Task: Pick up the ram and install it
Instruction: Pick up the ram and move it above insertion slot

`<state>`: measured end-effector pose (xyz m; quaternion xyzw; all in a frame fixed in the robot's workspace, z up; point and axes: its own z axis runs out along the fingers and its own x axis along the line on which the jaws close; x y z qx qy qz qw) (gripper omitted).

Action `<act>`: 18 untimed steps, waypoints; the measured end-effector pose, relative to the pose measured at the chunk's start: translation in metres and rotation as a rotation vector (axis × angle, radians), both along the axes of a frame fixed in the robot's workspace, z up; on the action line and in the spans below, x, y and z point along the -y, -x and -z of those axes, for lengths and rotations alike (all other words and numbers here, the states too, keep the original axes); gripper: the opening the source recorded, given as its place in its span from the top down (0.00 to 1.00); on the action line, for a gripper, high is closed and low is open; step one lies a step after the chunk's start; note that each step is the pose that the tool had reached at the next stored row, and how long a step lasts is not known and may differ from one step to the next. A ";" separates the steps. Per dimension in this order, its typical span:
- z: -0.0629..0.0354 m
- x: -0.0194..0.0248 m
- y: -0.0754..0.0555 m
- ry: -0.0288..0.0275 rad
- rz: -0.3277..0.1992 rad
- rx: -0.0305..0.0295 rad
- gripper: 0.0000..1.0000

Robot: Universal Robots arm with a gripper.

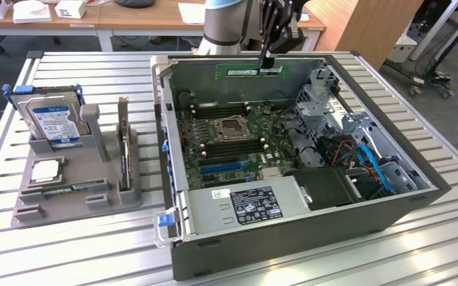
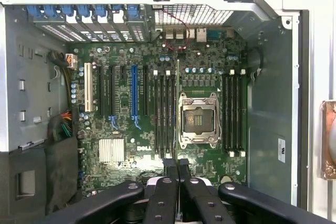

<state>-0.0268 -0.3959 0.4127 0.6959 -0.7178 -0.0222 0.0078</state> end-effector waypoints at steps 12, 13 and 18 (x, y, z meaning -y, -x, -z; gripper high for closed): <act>0.0157 0.0000 0.000 -0.0001 0.000 0.0000 0.89; 0.0175 0.0000 0.000 -0.0001 0.000 0.0000 0.89; 0.0266 0.0000 0.000 0.0000 0.000 0.0000 0.89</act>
